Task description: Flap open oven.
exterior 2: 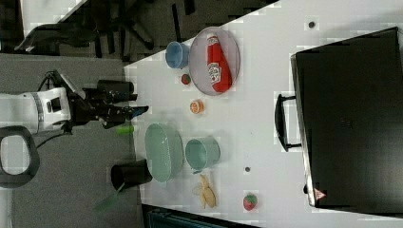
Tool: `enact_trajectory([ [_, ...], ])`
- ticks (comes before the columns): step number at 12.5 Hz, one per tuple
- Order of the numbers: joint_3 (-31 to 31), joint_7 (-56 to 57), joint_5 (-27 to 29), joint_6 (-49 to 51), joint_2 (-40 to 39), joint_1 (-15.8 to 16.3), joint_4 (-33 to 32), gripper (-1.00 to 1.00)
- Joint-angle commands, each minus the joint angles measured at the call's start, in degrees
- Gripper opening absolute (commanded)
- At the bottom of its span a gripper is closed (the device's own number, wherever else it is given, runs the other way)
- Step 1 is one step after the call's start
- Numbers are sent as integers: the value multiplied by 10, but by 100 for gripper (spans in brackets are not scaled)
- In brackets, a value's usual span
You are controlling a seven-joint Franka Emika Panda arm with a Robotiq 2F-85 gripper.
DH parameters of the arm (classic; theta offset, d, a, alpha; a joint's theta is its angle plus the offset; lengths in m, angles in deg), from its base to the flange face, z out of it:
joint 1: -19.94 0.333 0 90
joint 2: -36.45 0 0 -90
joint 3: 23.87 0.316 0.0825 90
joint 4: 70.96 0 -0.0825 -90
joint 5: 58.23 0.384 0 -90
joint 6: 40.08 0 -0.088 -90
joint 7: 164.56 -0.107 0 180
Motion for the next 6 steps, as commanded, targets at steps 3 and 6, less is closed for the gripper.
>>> enact_trajectory([
  [3,-21,-79,-9,78,199,-21,-136,100],
  [6,-21,-79,-9,78,199,-21,-136,100],
])
